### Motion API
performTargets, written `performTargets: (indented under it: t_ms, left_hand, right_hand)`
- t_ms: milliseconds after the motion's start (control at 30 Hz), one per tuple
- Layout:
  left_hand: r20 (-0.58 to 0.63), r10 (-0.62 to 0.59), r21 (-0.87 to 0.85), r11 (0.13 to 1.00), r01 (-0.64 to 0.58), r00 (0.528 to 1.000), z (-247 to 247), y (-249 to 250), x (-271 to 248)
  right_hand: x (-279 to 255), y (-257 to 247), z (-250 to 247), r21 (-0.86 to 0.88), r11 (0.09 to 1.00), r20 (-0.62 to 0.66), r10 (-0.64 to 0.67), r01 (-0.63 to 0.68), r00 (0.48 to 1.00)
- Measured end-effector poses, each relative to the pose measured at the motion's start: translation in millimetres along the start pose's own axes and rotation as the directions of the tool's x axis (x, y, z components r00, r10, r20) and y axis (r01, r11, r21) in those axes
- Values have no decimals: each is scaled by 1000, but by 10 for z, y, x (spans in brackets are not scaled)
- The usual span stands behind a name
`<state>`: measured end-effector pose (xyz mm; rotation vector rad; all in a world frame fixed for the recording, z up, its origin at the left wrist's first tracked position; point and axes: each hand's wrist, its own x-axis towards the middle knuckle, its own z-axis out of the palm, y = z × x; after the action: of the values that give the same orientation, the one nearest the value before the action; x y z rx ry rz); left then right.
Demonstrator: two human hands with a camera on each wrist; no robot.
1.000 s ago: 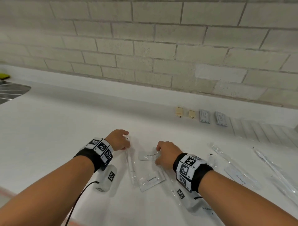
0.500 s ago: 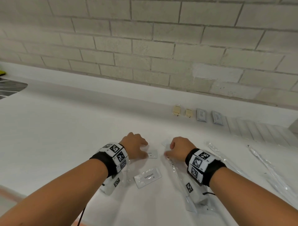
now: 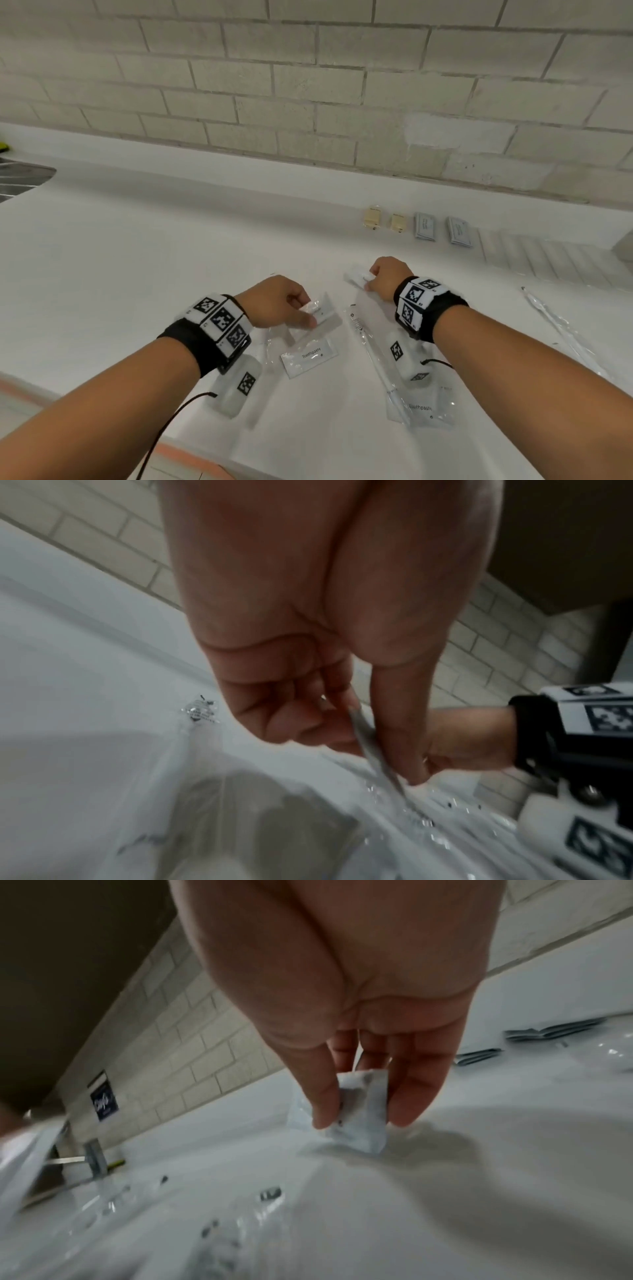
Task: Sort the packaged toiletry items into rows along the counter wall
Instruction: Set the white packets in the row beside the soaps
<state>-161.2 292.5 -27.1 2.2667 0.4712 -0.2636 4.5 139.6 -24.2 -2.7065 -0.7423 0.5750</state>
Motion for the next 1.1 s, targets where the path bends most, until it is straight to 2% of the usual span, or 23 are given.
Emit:
performTargets:
  t_ms: [100,200,367,500,567,700,800,867,1000,1100]
  left_hand:
    - [95,-49,107,993,39,994,73,-65,-104]
    - [67,-124,190,976,109,990,154,-163,-147]
    - [19,-90,441,894,72,996,250,-16,-90]
    - [91,-133,480,874,74,987,308,105,-19]
    - [64,-114,482,873,69,991,327,176,19]
    - [-34,-37,353,934,47,999,358,395,38]
    - [-16,-36,50,998,36,999,498,697,0]
    - [42,-28,-128,991,33,999,662,894,-37]
    - [138,-52,-163,984,75,989,971,973,-72]
    - [122,-104,-155,980,123,987,1014,889,-78]
  right_hand:
    - [11,15,-103,149,987,-50,-49,56,998]
    - [-48,-22,-244,263,958,-81,-99,118,992]
    - [-375,247,-474,190,974,-38,-122,127,992]
    - [-683,458,-493,104,990,80,-101,92,992]
    - [-842,577,-460,134,989,134,-85,67,987]
    - [-1119,756,-318,115,986,246,-145,120,958]
    - [-1248,796,-119,-27,972,334,-212,234,918]
    - [-1279,806,5,-91,955,358,-232,281,904]
    - [-1290,852,91,-180,942,281,-228,284,932]
    - [-1279,916,54,-208,943,247,-208,261,946]
